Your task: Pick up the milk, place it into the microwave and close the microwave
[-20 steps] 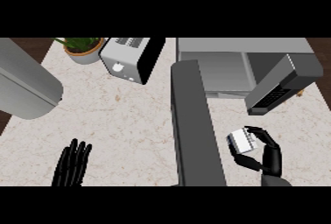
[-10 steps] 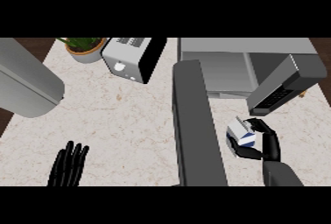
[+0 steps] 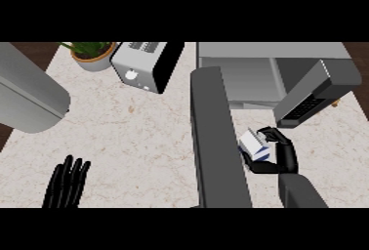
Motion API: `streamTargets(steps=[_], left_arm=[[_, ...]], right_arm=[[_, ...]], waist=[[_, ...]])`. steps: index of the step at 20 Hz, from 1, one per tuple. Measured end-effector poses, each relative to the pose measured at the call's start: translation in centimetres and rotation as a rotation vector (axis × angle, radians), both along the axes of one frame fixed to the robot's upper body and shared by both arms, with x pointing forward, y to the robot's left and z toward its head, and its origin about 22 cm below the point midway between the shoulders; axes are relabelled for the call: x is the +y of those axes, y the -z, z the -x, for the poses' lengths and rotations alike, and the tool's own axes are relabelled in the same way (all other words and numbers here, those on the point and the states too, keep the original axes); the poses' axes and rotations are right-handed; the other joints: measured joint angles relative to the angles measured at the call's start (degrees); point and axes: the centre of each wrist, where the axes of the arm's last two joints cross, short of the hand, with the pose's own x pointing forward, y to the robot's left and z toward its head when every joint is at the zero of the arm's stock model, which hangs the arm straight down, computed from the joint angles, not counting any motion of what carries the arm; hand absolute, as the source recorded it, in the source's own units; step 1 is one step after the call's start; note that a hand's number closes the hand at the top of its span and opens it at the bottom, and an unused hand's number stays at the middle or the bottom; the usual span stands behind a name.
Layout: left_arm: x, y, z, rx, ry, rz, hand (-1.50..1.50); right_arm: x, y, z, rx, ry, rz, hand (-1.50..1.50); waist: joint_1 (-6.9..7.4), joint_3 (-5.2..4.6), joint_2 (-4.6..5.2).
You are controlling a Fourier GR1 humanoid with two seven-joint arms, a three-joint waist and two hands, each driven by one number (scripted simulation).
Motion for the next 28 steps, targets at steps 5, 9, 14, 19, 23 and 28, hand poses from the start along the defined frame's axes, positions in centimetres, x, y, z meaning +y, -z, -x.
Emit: streamTargets(steps=[5, 9, 14, 19, 23, 28], left_arm=[[1.0, -0.4, -0.1, 0.008, -0.007, 0.002, -1.5], [1.4, -0.1, 0.4, 0.014, -0.005, 0.007, -1.5], [2.1, 0.3, 0.2, 0.017, -0.008, 0.004, -1.5], [2.4, 0.4, 0.8, 0.023, -0.015, 0.006, -1.5], [1.8, 0.5, 0.4, 0.022, -0.017, 0.012, -1.5], [2.0, 1.1, -0.5, 0.021, -0.006, 0.012, -1.5]], right_arm=[[2.1, -0.8, -0.6, -0.045, -0.036, -0.035, 1.5], [3.6, -2.2, -1.8, -0.085, -0.025, -0.023, 1.5], [4.6, -4.3, -3.4, -0.11, 0.022, 0.018, 1.5], [5.3, -6.9, -6.0, -0.098, 0.07, 0.057, 1.5], [5.4, -8.2, -7.4, -0.073, 0.084, 0.108, 1.5], [5.0, -9.5, -9.8, -0.034, 0.114, 0.223, 1.5]], waist=[[-0.39, -0.01, -0.14], [-0.35, -0.01, -0.18], [-0.41, -0.02, -0.17], [-0.18, -0.01, -0.12], [-0.05, -0.01, -0.05], [0.58, 0.02, 0.25]])
